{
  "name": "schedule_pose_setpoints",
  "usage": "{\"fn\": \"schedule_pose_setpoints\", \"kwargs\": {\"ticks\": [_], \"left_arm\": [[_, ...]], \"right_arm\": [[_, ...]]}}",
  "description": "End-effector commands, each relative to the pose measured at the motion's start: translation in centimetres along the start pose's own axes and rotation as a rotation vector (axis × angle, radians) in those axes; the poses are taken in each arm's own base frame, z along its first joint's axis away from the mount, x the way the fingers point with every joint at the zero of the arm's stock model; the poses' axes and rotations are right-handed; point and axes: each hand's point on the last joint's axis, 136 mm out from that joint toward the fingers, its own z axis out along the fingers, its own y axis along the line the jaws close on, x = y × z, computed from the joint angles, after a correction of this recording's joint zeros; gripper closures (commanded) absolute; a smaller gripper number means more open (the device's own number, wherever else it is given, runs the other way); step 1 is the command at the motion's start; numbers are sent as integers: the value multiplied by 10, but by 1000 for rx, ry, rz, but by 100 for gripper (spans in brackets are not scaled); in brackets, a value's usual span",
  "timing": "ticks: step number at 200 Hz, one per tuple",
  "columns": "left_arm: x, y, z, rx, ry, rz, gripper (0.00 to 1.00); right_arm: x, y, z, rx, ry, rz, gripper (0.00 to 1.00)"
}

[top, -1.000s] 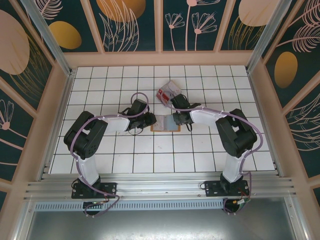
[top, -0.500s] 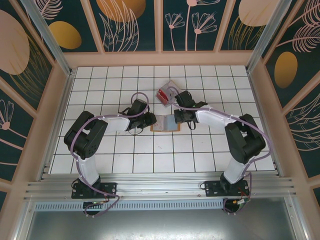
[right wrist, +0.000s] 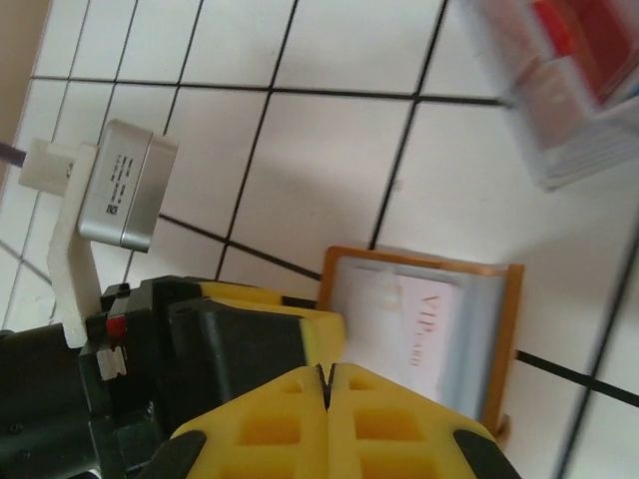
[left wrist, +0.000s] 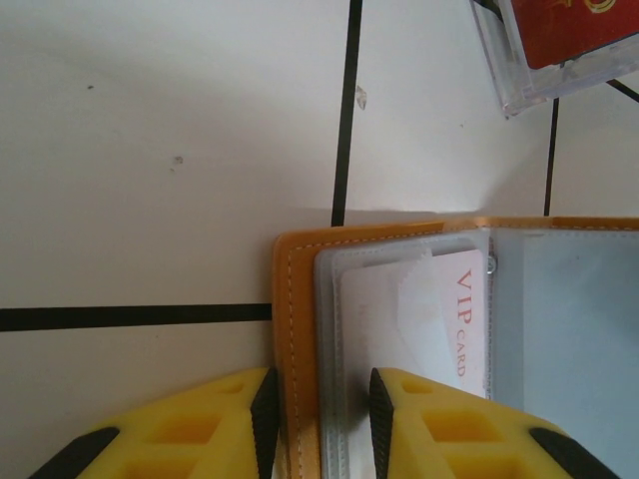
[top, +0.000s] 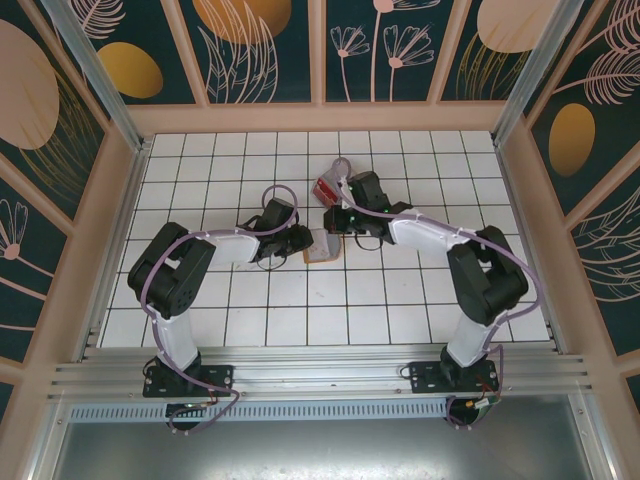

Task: Put the credit cards into the card holder

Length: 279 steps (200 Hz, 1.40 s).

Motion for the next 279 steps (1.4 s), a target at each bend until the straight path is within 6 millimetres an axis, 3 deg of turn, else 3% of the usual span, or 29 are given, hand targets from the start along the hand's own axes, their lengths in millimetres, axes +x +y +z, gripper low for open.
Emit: {"fn": "schedule_pose_setpoints", "kwargs": {"ticks": [1,39,58,114,141,176,203,219,241,279], "left_arm": [[28,1,5,0,73,17,67],[24,6,2,-12,58,7,67],[17,9,-6,-12,39,-10,67],[-19,36,-66,-31,-100,-95,64],[-29,54,-90,-77,-165,-117,63],[-32,57,-95,-80,-176,-118,63],[-32,52,-94,-58,-166,-107,64],[-33,49,-94,-47,-161,-95,64],[-33,46,-95,-40,-159,-84,64],[-41,34,-99,-12,-168,-53,64]], "right_arm": [[-4,31,8,-168,11,23,100],[3,54,9,-333,51,75,99],[7,55,12,-346,63,89,99],[21,29,38,-256,100,127,99],[31,33,53,-231,128,109,98],[42,52,74,-223,182,49,95],[46,35,83,-128,182,27,89],[45,28,80,-79,175,9,76],[39,35,70,-85,166,-12,61],[13,84,32,-249,137,-35,54]]}}
